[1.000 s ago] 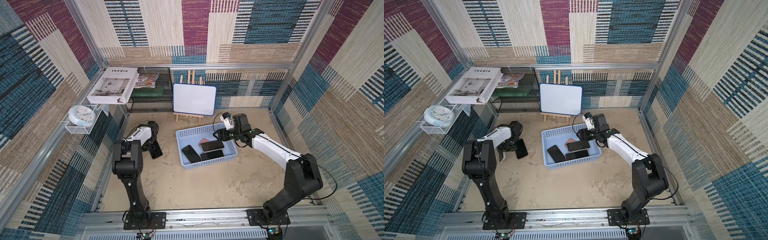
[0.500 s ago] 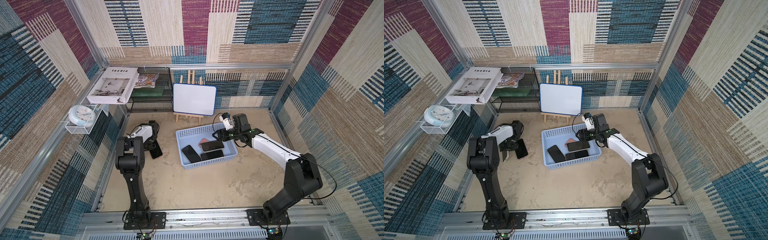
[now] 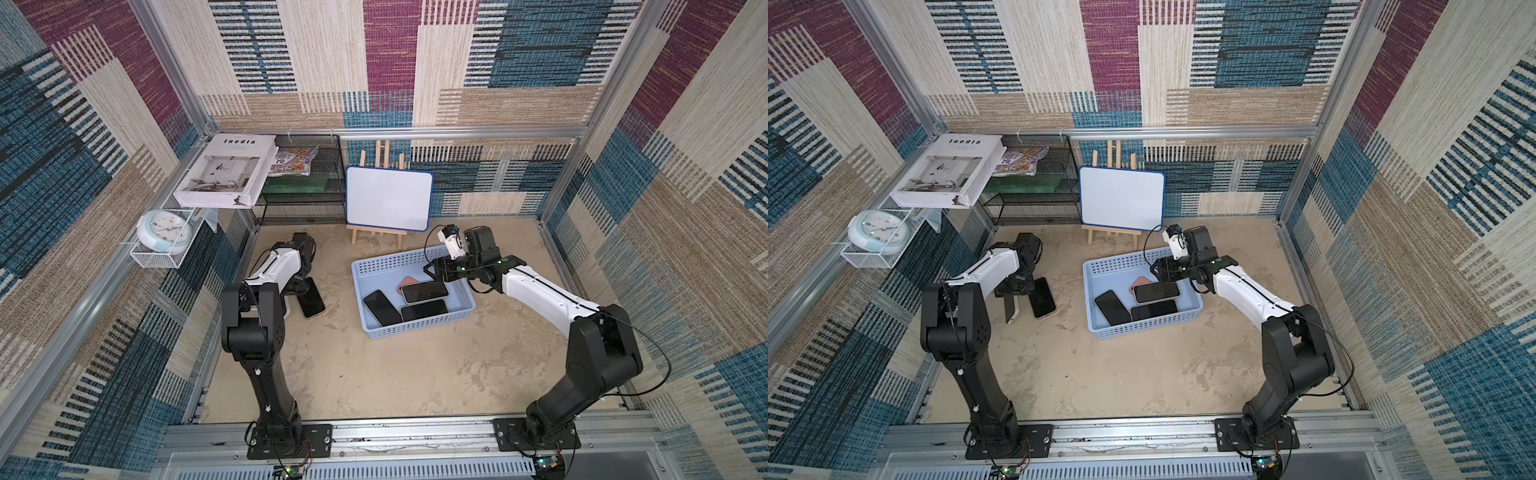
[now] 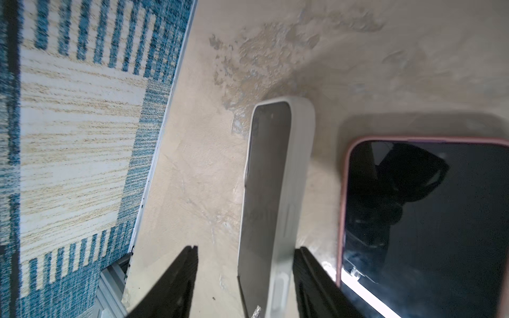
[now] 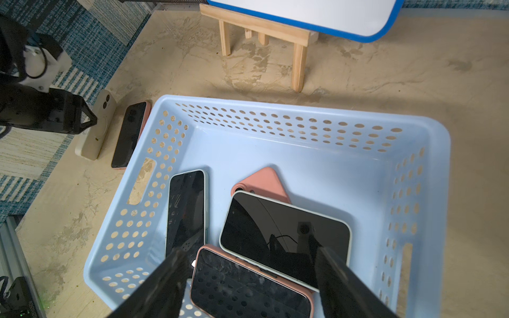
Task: Take the phone out of the storage box
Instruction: Place the phone at the center of the board, then pick up the phone from the storage box.
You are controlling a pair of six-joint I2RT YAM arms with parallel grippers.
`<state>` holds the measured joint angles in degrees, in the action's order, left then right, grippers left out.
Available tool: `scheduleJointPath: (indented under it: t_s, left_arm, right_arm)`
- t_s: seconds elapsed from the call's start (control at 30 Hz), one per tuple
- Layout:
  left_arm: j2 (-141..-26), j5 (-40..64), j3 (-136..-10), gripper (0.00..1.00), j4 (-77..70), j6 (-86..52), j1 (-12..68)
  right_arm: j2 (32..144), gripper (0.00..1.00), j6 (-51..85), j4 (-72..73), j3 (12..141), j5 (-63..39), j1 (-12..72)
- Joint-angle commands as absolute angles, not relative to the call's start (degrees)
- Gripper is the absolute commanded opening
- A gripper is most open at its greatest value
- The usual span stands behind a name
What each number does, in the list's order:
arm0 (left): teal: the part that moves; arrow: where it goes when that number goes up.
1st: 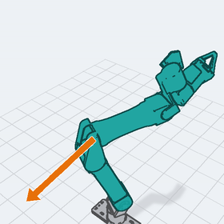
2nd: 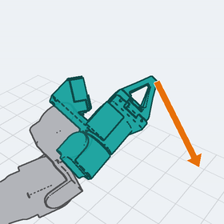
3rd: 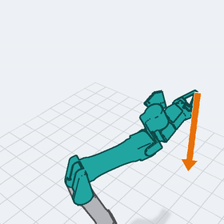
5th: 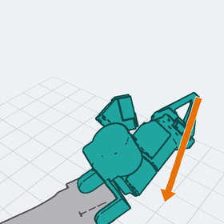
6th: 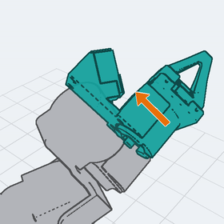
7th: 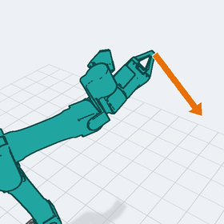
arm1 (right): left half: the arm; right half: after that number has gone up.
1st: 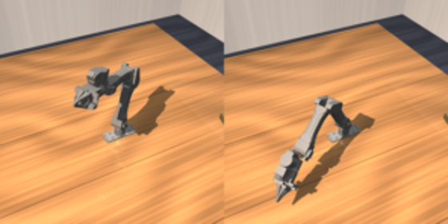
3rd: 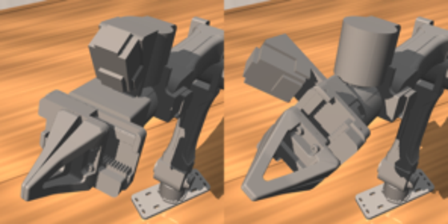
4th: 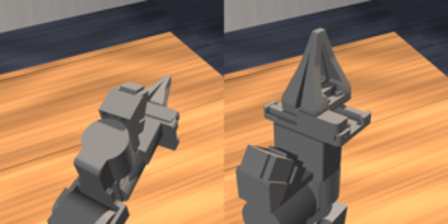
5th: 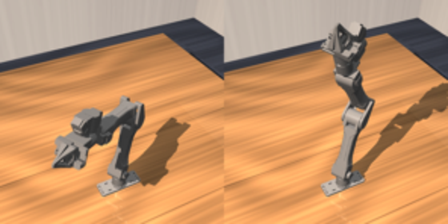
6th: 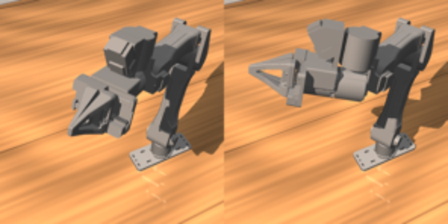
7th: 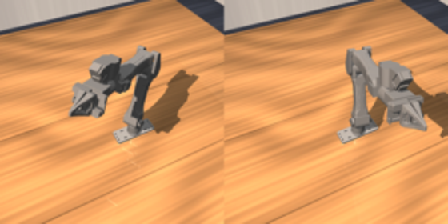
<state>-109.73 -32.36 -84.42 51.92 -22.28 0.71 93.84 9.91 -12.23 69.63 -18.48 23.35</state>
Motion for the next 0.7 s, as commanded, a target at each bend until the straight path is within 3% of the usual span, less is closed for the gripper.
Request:
scheduleJointPath:
  t_s: [0.0,0.3,0.4,0.67]
  left_arm:
    - [-106.8,-30.7,-84.9,0.61,52.5,-21.6,1.9]
    - [-94.5,-27.2,-83.7,0.59,54.6,-21.2,7.2]
    - [-86.7,-17.9,-79.7,0.58,49.9,-20.6,8.8]
    - [-73.3,22.3,-67.7,0.52,30.8,-19.9,10.5]
  right_arm:
    - [93.7,0.78,10.7,-12.1,70.0,-18.6,23.4]
    - [92.4,0.77,9.8,-11.4,69.7,-15.4,23.6]
    - [90.5,0.77,6.5,-7.5,67.5,-17.2,24.2]
    - [87.5,0.78,-7.1,-2.6,63.5,-24.5,28.9]
